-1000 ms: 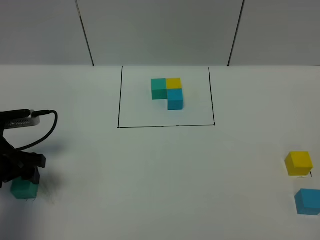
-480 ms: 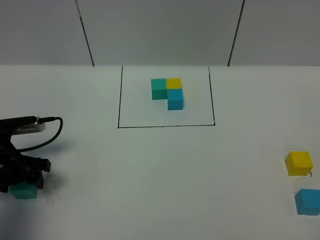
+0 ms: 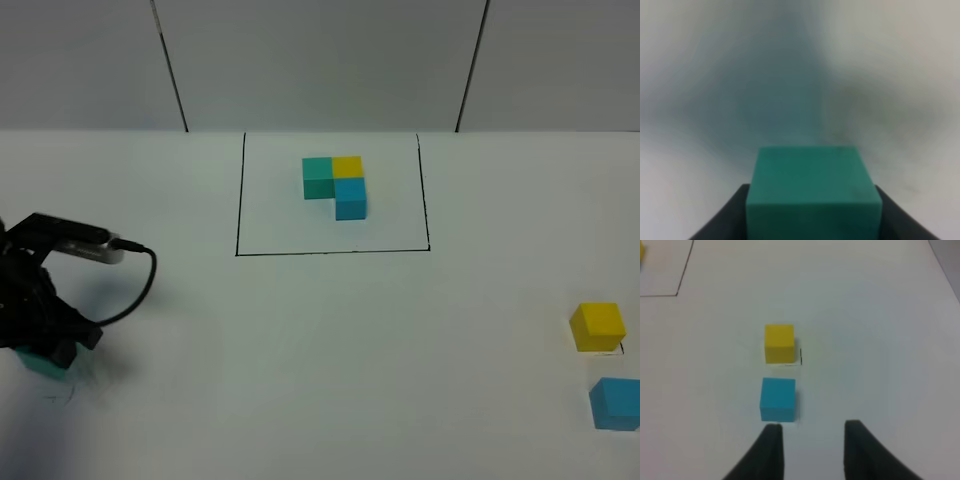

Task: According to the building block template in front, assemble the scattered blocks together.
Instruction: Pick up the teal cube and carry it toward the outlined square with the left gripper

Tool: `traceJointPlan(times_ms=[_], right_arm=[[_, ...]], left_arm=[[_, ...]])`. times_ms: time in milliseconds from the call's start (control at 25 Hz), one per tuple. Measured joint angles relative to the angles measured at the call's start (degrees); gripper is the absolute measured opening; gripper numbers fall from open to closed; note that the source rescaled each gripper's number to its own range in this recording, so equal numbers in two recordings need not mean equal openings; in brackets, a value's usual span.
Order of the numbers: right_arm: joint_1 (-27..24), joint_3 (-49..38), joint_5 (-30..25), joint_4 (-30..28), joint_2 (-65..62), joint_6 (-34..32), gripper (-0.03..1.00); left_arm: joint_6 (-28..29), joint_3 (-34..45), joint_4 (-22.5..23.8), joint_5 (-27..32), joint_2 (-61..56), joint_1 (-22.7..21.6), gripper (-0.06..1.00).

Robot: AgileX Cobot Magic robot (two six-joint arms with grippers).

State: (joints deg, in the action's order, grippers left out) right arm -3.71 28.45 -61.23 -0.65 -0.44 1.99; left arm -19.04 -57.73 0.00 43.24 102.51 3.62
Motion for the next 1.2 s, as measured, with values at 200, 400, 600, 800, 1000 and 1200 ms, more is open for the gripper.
traceJointPlan(times_ms=[200, 400, 600, 800, 1000, 1200], right_arm=[[0.00, 0.00, 0.00, 0.00, 0.00, 0.00, 0.00], [0.00, 0.00, 0.00, 0.00, 0.00, 0.00, 0.00], [0.00, 0.00, 0.00, 0.00, 0.00, 0.00, 0.00], [0.00, 0.00, 0.00, 0.00, 0.00, 0.00, 0.00], [0.00, 0.00, 0.00, 0.00, 0.00, 0.00, 0.00], [0.00, 0.00, 0.00, 0.00, 0.00, 0.00, 0.00]], left_arm=[[-20.84, -6.01, -7.70, 4.46, 0.05, 11.82, 0.01], [-27.97, -9.64, -4.15, 2.15, 3.09, 25.72, 0.01], [-28.50, -16.10, 1.10, 1.54, 9.28, 33.79, 0.01], [-28.63, -23.03, 1.25, 1.43, 16.20, 35.65, 0.01], [-28.94, -25.45, 1.17, 1.43, 20.96, 35.69, 0.01], [-29.25, -25.97, 1.00, 1.43, 21.96, 35.69, 0.01]])
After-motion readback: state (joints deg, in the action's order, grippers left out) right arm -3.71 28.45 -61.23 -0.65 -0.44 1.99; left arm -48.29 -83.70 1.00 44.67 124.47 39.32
